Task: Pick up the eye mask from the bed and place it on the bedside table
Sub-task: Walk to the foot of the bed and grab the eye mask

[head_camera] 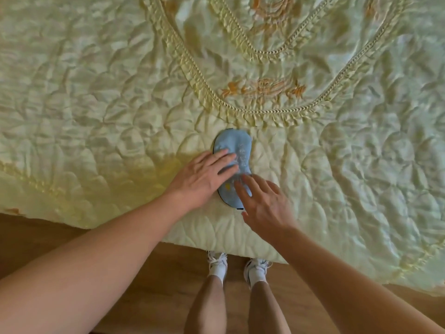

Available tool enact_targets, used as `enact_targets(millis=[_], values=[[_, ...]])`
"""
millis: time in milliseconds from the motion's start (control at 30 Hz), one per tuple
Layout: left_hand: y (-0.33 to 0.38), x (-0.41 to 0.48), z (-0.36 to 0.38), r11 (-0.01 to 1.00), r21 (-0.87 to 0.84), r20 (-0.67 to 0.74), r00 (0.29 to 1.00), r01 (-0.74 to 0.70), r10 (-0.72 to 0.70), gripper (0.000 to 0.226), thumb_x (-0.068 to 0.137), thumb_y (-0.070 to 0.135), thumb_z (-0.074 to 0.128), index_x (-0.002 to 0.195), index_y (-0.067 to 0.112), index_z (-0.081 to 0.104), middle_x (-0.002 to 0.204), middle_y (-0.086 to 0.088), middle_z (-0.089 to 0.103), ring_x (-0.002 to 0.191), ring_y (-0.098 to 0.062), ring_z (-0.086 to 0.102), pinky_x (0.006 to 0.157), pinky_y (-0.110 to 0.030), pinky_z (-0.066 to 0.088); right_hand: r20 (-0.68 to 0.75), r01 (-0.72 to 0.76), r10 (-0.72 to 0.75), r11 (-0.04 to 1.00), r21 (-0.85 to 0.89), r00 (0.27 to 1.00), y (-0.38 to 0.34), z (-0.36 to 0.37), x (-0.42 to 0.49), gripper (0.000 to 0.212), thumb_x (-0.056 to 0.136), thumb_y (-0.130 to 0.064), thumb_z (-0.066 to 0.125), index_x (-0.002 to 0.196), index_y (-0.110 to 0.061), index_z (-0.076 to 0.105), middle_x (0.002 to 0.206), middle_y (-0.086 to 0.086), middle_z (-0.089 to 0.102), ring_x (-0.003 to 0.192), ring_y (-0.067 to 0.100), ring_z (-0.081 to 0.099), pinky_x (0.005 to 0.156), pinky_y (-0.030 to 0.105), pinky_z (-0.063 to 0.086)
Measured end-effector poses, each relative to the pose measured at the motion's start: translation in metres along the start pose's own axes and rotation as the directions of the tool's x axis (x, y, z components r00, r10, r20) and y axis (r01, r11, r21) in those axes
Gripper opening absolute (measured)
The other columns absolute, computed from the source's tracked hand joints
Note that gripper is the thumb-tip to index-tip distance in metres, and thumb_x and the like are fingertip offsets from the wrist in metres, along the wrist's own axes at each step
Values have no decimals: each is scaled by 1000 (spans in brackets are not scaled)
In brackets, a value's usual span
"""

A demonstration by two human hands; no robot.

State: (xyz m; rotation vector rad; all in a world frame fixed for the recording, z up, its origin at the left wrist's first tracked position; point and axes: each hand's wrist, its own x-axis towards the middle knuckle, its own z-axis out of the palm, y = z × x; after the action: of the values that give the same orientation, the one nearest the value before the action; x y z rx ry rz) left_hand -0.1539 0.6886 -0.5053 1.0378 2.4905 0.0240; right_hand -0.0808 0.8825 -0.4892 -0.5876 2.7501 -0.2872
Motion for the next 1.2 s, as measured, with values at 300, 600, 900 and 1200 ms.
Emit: enact_targets(millis=[300,600,900,1200], values=[[-8,8,2,995,-95,-65,998,-33,27,69,85,8,60,148,26,38,159,-5,35,147,-25,28,120,-43,22,-315,38,-32,999,13,949,7,15,-1,8,75,-5,77,76,-13,74,79,3,75,78,32,72,76,42,59],[26,-26,-92,591,-805,-82,978,48,-190,29,87,18,73,116,19,68,111,-2,73,101,-19,66,88,-38,52,-135,-134,298,730,670,945,0,-134,5,11,86,-11,77,94,-16,82,84,-2,72,72,15,67,63,33,56],[89,-96,-245,-40,-999,43,894,28,-447,27,83,32,74,109,26,72,103,3,78,100,-11,71,88,-31,57,-40,-170,381,500,849,924,-37,-314,-9,14,94,-20,67,84,-24,76,86,-14,73,87,4,69,77,20,54],[145,-173,-387,-247,-956,38,772,-156,-635,24,84,26,73,108,24,73,103,-4,79,98,-23,74,75,-38,59,205,-226,276,45,973,939,-88,-441,-68,25,85,-21,80,99,-1,78,104,25,78,95,36,77,90,55,61]])
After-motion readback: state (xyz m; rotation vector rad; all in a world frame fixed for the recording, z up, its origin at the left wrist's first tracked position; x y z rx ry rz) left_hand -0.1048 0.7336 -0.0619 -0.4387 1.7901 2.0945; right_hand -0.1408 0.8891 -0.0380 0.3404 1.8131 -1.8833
